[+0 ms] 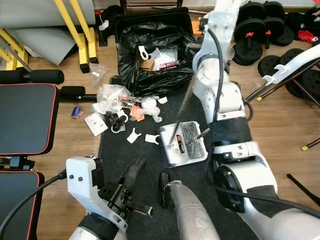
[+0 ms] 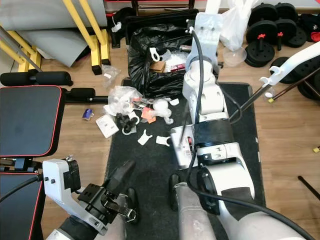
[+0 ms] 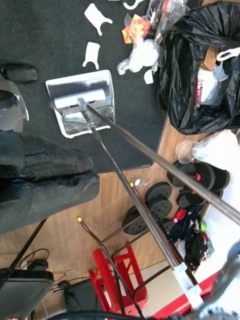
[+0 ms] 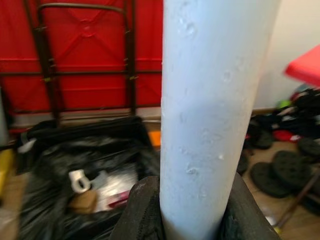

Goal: Sweep floor

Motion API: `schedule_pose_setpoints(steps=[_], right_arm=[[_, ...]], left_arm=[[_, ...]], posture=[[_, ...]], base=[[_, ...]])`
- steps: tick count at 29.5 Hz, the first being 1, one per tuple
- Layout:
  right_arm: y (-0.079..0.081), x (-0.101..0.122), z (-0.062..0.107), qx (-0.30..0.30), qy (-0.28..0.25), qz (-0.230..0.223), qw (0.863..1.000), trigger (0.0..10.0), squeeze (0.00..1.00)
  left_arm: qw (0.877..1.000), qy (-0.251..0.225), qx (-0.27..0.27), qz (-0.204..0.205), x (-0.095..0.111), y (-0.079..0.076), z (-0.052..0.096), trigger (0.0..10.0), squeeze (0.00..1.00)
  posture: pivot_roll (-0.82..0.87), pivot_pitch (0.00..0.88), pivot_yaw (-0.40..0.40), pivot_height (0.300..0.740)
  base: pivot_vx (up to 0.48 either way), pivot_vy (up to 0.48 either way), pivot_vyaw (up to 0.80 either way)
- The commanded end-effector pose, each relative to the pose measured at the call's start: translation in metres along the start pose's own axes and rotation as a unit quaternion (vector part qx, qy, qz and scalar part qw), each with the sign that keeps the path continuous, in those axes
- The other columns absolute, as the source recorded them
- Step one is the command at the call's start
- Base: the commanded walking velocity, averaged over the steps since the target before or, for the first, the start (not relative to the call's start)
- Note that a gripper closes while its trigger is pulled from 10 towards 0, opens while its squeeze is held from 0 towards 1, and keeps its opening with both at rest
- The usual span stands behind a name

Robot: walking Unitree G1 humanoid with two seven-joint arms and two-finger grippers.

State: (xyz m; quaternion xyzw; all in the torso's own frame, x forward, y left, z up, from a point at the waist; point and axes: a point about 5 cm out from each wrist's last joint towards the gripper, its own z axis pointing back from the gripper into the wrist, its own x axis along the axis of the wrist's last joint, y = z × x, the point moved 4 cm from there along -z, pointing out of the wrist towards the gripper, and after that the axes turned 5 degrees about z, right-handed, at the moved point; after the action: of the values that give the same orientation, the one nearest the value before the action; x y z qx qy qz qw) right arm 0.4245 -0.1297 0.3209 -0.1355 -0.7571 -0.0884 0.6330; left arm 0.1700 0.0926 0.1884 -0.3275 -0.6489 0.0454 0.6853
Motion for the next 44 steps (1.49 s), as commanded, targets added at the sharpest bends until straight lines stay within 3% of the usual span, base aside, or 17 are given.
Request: schedule_pose_setpoints(steps=[1,4,10,12,18,20,24,30,31,36,38,44], right_arm=[[-0.007,0.004,-0.001,-0.025,-0.004,0.023,0.999,10.0,0.00],[-0.008,0.010,-0.001,-0.028,-0.008,0.020,0.999,10.0,0.00],[-0.002,0.031,0.001,-0.002,-0.035,-0.054,0.998,10.0,0.00],[0.002,0.044,0.004,0.015,-0.051,-0.092,0.994,10.0,0.00],[0.006,0.056,0.007,0.031,-0.065,-0.121,0.990,10.0,0.00],[0.016,0.068,0.013,0.069,-0.075,-0.164,0.981,10.0,0.00],[0.020,0.070,0.015,0.083,-0.077,-0.179,0.977,10.0,0.00],[0.035,0.035,0.012,0.094,-0.051,-0.171,0.979,10.0,0.00],[0.041,0.021,0.011,0.101,-0.029,-0.182,0.978,10.0,0.00],[0.049,-0.003,0.008,0.107,0.007,-0.208,0.972,10.0,0.00],[0.055,-0.025,0.009,0.108,0.034,-0.194,0.974,10.0,0.00],[0.060,-0.051,0.013,0.108,0.058,-0.166,0.978,10.0,0.00]], left_arm=[[1.000,0.019,-0.007,0.009,-0.007,-0.001,0.001,10.0,0.00],[1.000,0.019,-0.007,0.009,-0.007,0.000,0.001,10.0,0.00],[1.000,0.017,-0.007,0.009,-0.007,0.000,0.000,10.0,0.00],[1.000,0.017,-0.007,0.009,-0.007,0.000,0.000,10.0,0.00],[1.000,0.017,-0.008,0.010,-0.008,0.000,0.000,10.0,0.00],[1.000,0.018,-0.008,0.010,-0.009,0.000,0.000,10.0,0.00],[1.000,0.019,-0.008,0.010,-0.009,0.000,0.000,10.0,0.00],[1.000,0.020,-0.007,0.011,-0.010,-0.001,0.002,10.0,0.00],[1.000,0.020,-0.007,0.011,-0.009,-0.002,0.002,10.0,0.00],[1.000,0.022,-0.006,0.012,-0.009,-0.003,0.004,10.0,0.00],[1.000,0.023,-0.006,0.012,-0.008,-0.003,0.005,10.0,0.00],[1.000,0.025,-0.006,0.012,-0.008,-0.004,0.006,10.0,0.00]], posture=[[-0.03,0.370,-0.082,0.740],[-0.03,0.369,-0.082,0.740],[-0.04,0.364,-0.087,0.740],[-0.04,0.359,-0.086,0.740],[-0.04,0.353,-0.087,0.740],[-0.04,0.343,-0.086,0.740],[-0.04,0.341,-0.086,0.740],[-0.02,0.346,-0.083,0.740],[-0.01,0.353,-0.080,0.740],[0.00,0.362,-0.074,0.740],[0.00,0.366,-0.074,0.740],[0.01,0.377,-0.071,0.740]], base=[[0.000,0.000,0.00],[0.000,0.000,0.00],[0.000,0.000,0.00],[0.000,0.000,0.00],[0.000,0.000,0.00],[0.000,0.000,0.00],[0.000,0.000,0.00],[0.000,0.000,0.00],[0.000,0.000,0.00],[0.000,0.000,0.00],[0.000,0.000,0.00],[0.000,0.000,0.00]])
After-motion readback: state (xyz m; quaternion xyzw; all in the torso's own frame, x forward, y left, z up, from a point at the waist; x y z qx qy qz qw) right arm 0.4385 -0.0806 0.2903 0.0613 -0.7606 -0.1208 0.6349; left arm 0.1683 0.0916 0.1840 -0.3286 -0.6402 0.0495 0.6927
